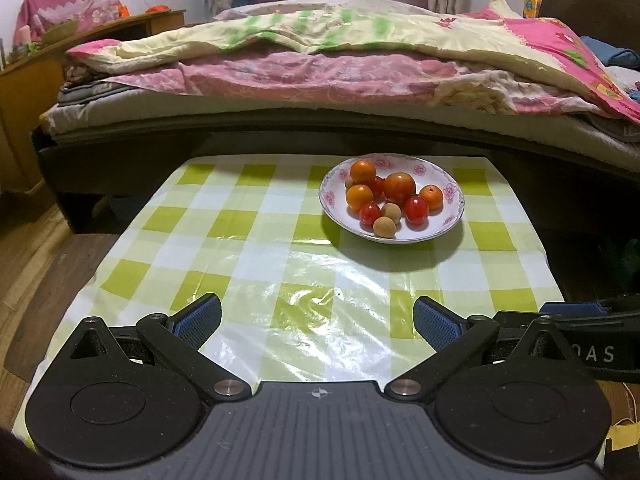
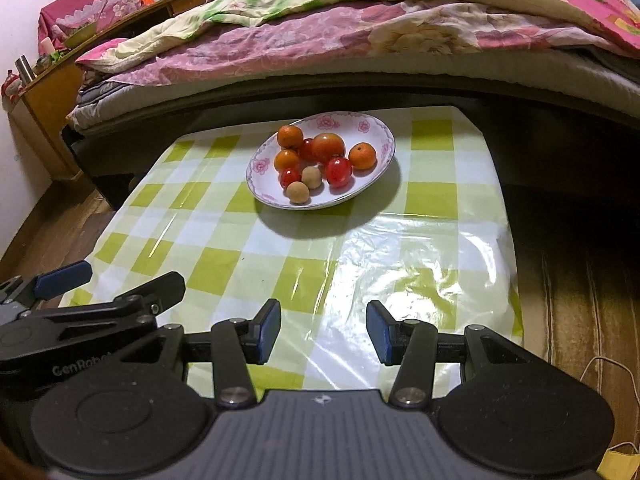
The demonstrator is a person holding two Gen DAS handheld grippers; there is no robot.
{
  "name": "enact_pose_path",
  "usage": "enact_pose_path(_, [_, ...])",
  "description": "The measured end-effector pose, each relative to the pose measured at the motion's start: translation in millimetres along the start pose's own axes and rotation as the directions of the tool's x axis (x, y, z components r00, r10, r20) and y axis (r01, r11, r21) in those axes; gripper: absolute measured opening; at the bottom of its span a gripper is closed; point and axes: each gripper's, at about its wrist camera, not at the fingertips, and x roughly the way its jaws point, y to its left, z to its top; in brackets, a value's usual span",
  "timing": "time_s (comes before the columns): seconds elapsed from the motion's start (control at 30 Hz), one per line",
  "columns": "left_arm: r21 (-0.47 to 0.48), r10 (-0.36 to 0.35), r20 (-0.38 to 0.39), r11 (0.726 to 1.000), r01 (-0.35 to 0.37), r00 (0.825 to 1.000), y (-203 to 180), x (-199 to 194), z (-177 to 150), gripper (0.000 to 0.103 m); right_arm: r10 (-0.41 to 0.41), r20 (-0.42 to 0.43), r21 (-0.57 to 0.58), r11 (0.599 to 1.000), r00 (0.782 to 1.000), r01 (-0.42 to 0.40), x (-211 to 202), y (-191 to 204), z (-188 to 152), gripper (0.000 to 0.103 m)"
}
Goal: Organize fruits
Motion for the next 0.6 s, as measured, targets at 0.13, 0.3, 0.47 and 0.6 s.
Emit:
enact_pose_path(0.13, [-0.007, -0.002, -0.022, 1.0, 0.002, 1.0, 2.6, -1.8, -4.1, 0.103, 0.002, 0.001, -0.003, 1.0, 1.0, -0.002, -3.7, 2.3, -5.6, 0.054])
enact_pose_path(0.3, [-0.004, 0.009, -0.032, 1.0, -0.009, 0.999, 4.9, -3.5, -8.9, 0.103, 0.017, 0.005, -0.001, 1.0, 1.0, -0.017, -9.4, 4.4, -11.5, 0.059])
enact_pose_path(0.47, [0.0, 0.014, -0.048, 1.0, -0.014, 0.999, 6.0, -3.7, -14.8, 0.103, 0.015, 0.016, -0.002, 1.0, 1.0, -0.015, -13.7, 5.3, -15.0, 0.059])
enact_pose_path(0.6, [-0.001, 0.014, -0.058, 1.0, -0.014, 0.998, 7.0, -4.2, -19.1, 0.103, 0.015, -0.001, -0.003, 1.0, 1.0, -0.015, -13.8, 4.8, -21.2, 0.059])
